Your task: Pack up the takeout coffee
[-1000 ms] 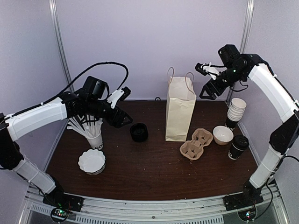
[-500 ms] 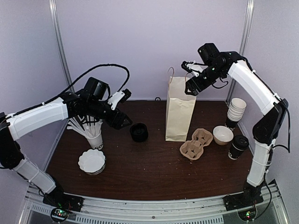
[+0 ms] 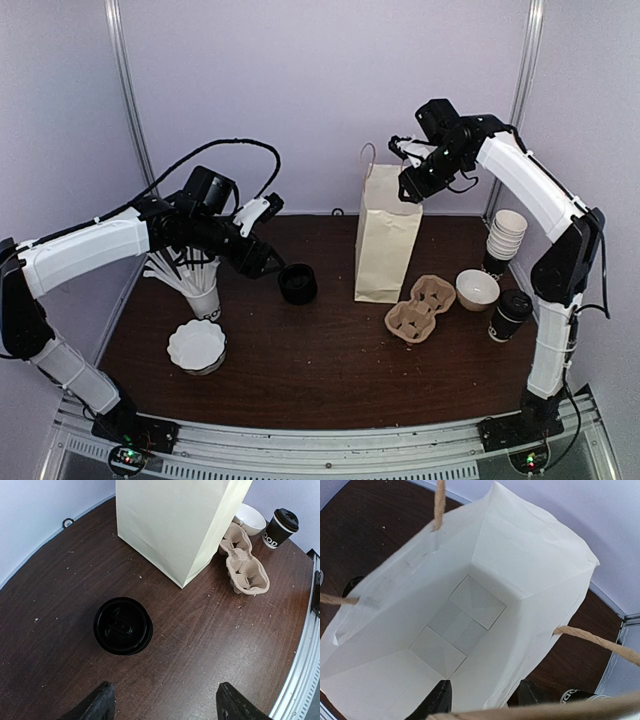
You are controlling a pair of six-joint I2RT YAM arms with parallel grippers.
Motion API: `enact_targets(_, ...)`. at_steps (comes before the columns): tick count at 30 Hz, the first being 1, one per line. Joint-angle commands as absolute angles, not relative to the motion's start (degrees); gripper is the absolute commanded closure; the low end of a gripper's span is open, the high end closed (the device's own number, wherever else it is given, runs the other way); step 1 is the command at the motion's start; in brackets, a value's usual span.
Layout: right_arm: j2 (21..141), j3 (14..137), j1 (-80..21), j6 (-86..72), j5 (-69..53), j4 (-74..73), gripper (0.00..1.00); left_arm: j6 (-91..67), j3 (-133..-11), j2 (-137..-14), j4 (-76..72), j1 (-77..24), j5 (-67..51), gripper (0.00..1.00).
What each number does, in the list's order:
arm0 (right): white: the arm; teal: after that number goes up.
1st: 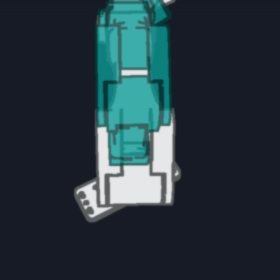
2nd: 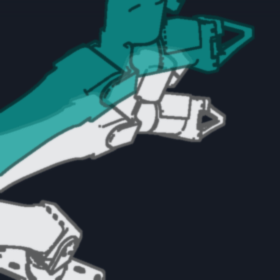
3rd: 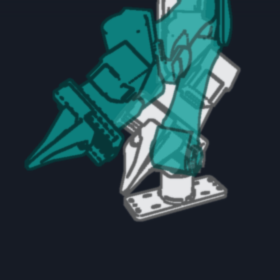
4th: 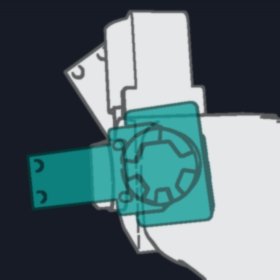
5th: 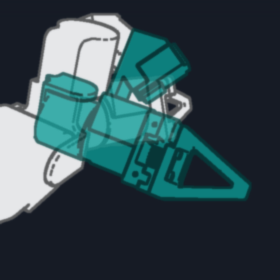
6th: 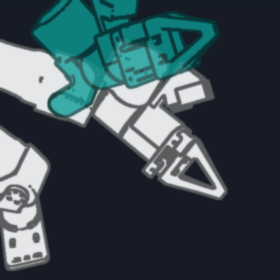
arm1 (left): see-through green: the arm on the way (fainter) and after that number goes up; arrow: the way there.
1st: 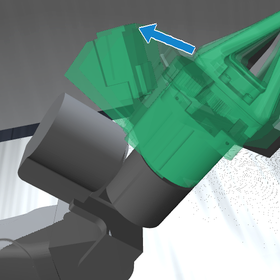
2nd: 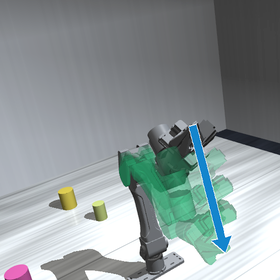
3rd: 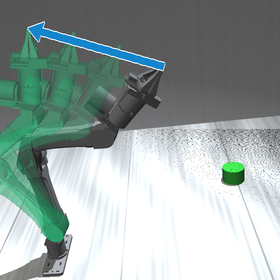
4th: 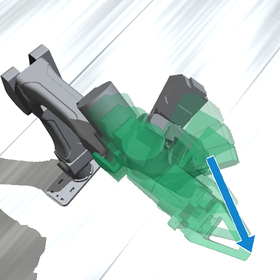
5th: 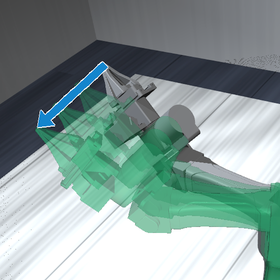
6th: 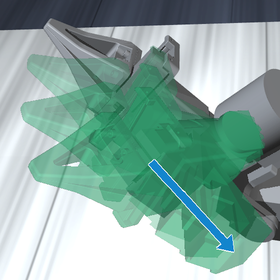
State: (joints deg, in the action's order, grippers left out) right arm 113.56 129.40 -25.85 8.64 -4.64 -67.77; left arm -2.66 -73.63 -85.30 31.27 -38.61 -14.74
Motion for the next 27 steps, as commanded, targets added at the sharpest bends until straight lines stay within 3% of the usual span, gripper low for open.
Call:
enact_targets(1,113.7,130.3,-25.8,6.9,-3.8,-66.5,0.54,-2.5,-75.3,-85.1,30.0,-38.4,-15.8,0.27)
enact_targets(6,112.8,130.3,-25.8,6.8,-3.4,-65.8,0.71,-2.5,-75.4,-85.0,30.0,-38.4,-15.8,0.27)
enact_targets(12,113.1,130.3,-26.0,6.8,-2.5,-65.7,0.81,-2.6,-75.5,-84.8,30.1,-38.4,-15.9,0.27)
enact_targets(16,112.7,131.1,-26.2,7.1,-2.9,-65.6,1.0,-2.5,-75.5,-84.6,30.2,-38.4,-15.8,0.27)
enact_targets(20,112.5,132.5,-26.2,7.5,-12.4,-65.3,1.0,-2.4,-75.6,-84.4,30.3,-38.4,-15.9,0.27)
enact_targets(27,110.0,133.1,-27.5,8.4,-14.4,-65.0,1.0,-2.1,-75.6,-83.1,30.4,-38.4,-15.9,0.27)
